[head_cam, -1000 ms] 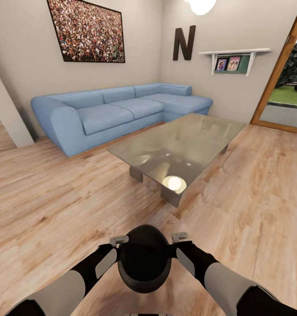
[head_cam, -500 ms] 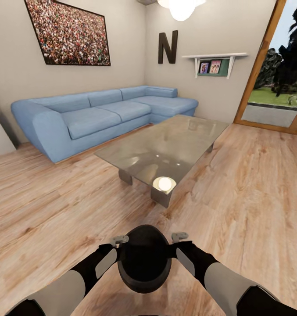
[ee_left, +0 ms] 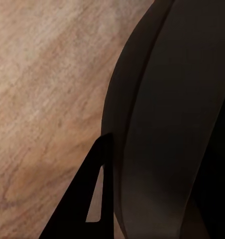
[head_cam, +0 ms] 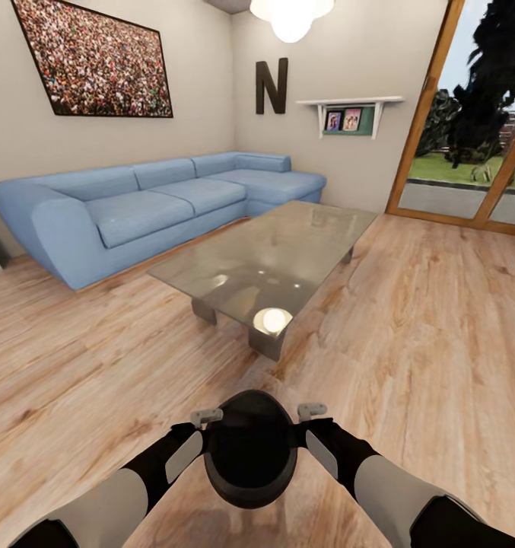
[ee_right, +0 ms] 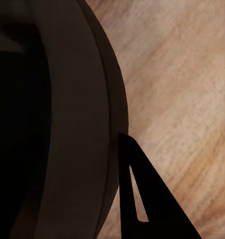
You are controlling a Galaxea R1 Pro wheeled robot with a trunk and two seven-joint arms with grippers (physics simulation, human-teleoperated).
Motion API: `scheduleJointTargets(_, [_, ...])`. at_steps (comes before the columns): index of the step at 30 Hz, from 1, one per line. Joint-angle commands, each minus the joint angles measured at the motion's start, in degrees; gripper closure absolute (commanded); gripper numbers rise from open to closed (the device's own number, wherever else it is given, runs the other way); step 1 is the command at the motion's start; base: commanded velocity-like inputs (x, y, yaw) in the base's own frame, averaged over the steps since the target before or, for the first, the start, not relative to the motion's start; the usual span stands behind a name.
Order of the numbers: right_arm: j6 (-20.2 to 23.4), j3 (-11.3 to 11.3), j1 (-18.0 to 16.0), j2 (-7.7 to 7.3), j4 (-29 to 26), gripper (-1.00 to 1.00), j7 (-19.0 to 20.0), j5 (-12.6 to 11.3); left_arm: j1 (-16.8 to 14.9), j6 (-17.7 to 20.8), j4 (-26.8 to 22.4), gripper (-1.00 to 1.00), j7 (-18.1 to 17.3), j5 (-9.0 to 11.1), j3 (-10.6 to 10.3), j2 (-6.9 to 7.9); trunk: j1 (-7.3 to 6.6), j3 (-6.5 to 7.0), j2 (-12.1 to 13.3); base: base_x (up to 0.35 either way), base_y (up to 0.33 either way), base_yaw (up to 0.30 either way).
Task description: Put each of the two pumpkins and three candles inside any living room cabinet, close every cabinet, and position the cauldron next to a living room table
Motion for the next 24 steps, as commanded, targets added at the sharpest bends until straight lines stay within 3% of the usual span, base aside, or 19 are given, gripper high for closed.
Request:
scheduleJointTargets(1, [0.25,-0.66,-0.06,-0.04,-0.14,1.0,-0.41,-0.09,-0.06,-0.31,-0.23,1.0,-0.05,1.89,-0.35,0.01,-0.02,-0.04,-0.03,0.019,0.0,-0.023])
scheduleJointTargets(9, [0.31,-0.74,-0.07,-1.06,-0.16,1.0,-0.4,-0.13,-0.06,-0.31,-0.23,1.0,-0.05,1.89,-0.35,0.01,-0.02,-0.04,-0.03,0.245,0.0,-0.002])
scheduleJointTargets(24, [0.4,-0.74,-0.06,-1.22,-0.18,1.0,-0.39,-0.13,-0.06,-0.36,-0.23,1.0,-0.05,1.89,-0.37,0.01,-0.02,-0.04,-0.03,0.276,0.0,0.0])
